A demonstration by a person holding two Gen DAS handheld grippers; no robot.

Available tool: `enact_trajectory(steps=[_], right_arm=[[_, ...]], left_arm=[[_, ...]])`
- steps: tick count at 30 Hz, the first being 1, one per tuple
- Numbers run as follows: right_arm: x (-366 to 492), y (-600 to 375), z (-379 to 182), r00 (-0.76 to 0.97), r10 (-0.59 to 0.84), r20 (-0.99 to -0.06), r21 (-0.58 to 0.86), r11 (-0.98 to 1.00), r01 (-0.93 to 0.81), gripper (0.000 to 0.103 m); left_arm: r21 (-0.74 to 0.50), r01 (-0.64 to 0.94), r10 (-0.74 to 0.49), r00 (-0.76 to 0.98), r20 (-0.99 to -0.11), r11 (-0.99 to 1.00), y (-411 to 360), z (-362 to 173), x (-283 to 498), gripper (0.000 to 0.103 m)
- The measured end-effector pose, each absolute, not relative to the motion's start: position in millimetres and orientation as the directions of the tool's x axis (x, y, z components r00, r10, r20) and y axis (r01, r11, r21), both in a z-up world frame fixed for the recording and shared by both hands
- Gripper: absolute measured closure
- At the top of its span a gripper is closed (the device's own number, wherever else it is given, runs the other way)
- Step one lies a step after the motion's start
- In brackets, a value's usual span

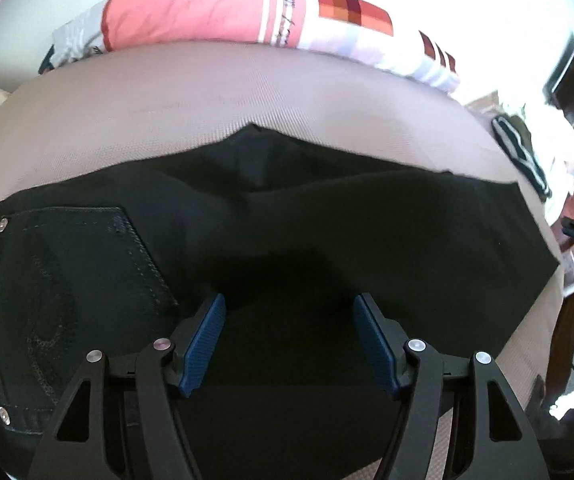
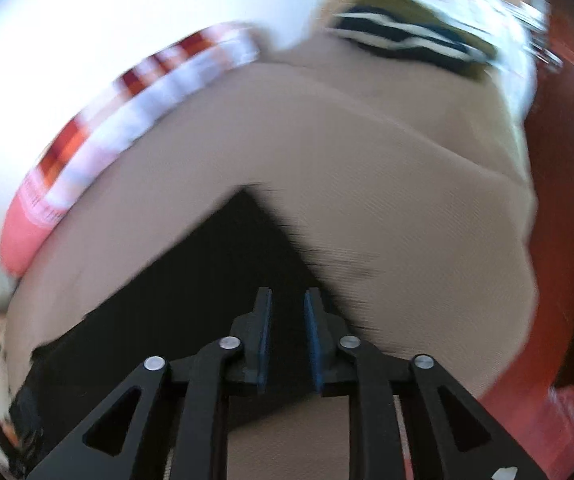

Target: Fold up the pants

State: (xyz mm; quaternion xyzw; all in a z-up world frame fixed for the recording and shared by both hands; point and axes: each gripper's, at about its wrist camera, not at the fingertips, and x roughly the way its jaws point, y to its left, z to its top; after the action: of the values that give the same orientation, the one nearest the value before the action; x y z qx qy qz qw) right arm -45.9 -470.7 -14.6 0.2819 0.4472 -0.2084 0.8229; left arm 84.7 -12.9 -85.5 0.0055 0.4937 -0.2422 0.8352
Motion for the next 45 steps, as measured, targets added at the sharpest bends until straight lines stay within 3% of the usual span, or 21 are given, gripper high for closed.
enact_trajectory(steps=[7, 16, 23, 30, 31, 32, 37, 41, 45], right_arm=[[72, -368, -12, 0.491, 0.237, -0.838, 0.378, 0.902, 0.21, 0.079], [192, -201, -34, 0.237, 0.538, -0.809, 0.481, 0.837, -0.26, 0.068], [233, -133, -66, 0.058, 0.56, -0.826, 0.498, 0.775, -0.389, 0.068], [249, -107, -90, -0.055, 0.556, -0.829, 0.521, 0.735, -0.434, 0.068], [249, -105, -89, -0.056, 0.562, -0.825, 0.526, 0.727, -0.442, 0.076], [249, -104, -86, -0.041, 0.566, -0.823, 0.52, 0.723, -0.455, 0.095], [249, -97, -57, 0.092, 0.565, -0.82, 0.459, 0.744, -0.486, 0.097], [247, -85, -75, 0.142, 0.462, -0.875, 0.336, 0.793, -0.508, 0.098], [255, -95, -83, 0.14, 0.497, -0.856, 0.404, 0.814, -0.416, 0.09]], left_arm=[[-0.223, 0.38, -0.394, 0.466, -0.792, 0.898, 5, -74, 87, 0.036], [-0.166, 0.215, -0.265, 0.609, -0.748, 0.962, 46, -59, 94, 0.036], [-0.161, 0.09, -0.181, 0.624, -0.76, 0.983, 81, -65, 103, 0.036], [-0.153, 0.086, -0.174, 0.612, -0.771, 0.984, 88, -74, 105, 0.036], [-0.147, 0.089, -0.17, 0.613, -0.771, 0.985, 87, -75, 105, 0.036], [-0.139, 0.092, -0.166, 0.614, -0.772, 0.986, 86, -75, 105, 0.036], [-0.128, 0.1, -0.162, 0.614, -0.772, 0.987, 84, -75, 104, 0.036], [-0.122, 0.1, -0.158, 0.612, -0.775, 0.988, 82, -74, 104, 0.036], [-0.125, 0.115, -0.17, 0.609, -0.775, 0.985, 76, -64, 107, 0.036]])
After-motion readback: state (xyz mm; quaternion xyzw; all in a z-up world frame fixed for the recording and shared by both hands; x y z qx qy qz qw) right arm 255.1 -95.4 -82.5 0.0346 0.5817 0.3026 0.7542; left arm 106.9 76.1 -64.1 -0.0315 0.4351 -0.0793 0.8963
